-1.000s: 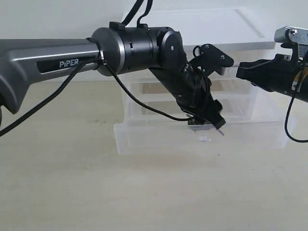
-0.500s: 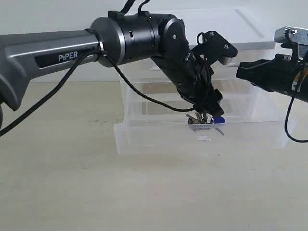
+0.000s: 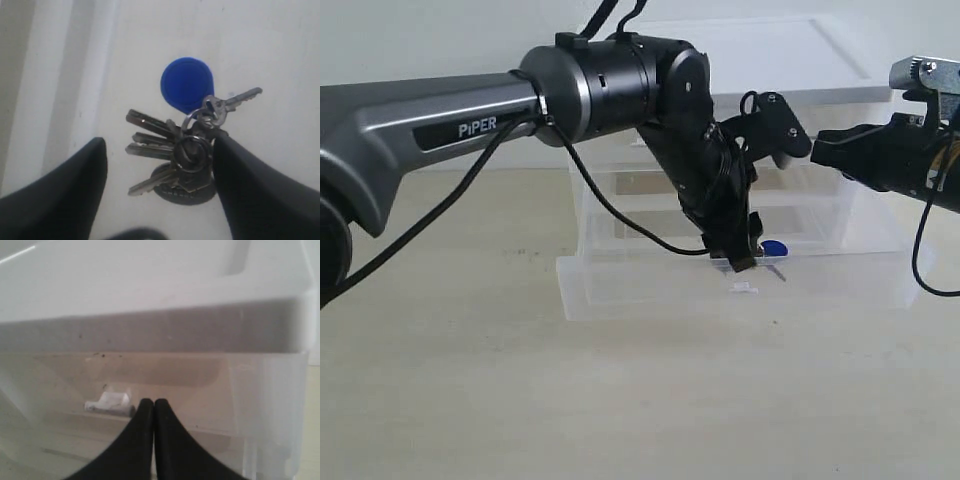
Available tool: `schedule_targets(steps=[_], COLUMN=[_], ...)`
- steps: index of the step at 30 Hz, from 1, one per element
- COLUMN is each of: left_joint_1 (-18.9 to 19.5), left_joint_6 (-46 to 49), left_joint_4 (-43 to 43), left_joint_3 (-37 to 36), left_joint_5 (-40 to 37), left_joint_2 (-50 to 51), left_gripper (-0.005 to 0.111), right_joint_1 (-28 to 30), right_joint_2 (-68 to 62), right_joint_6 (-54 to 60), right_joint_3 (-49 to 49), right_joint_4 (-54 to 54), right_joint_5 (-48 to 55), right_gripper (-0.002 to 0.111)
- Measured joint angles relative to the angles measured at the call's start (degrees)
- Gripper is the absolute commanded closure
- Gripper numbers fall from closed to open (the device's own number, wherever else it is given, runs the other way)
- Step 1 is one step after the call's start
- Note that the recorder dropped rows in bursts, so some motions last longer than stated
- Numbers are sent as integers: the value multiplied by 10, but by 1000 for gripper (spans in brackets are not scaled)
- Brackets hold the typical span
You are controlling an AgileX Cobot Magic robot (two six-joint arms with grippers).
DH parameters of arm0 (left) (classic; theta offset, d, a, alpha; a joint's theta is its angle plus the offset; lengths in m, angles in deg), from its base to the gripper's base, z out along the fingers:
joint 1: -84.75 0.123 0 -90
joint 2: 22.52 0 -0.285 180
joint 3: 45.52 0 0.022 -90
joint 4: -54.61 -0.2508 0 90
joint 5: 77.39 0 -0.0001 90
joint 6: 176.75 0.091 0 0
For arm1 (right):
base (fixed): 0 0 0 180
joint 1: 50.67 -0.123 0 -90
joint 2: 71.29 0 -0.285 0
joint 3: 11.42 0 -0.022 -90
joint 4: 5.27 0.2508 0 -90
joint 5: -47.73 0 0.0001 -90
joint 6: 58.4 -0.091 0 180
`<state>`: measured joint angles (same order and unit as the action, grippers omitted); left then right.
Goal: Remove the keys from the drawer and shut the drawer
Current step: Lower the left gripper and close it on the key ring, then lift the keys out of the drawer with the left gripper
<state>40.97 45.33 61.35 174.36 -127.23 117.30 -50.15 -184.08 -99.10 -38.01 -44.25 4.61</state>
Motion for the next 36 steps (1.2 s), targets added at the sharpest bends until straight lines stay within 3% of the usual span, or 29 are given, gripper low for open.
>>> schedule_targets(steps=[5,14,18,23,24,36], left_joint_1=[0,3,4,4,4,4], left_joint_6=[49,57,52,52,53,56], left_joint_4=[39,25,22,18,15,-17], left_joint_3=[1,5,5,5,5,7], left_joint_5=[-9,5,14,10,10,12], left_joint_2=[2,18,18,19,22,13], left_gripper=[50,54,66,100,102,102], right_joint_1=[0,0,0,0,0,0], right_joint_2=[0,0,0,0,0,0], right_joint_6=[0,0,0,0,0,4], right_joint_3=[0,0,0,0,0,0], right_joint_4=[0,0,0,0,0,0], right_joint_5=[0,2,2,3,3,3], right_gripper=[108,108,108,108,108,108])
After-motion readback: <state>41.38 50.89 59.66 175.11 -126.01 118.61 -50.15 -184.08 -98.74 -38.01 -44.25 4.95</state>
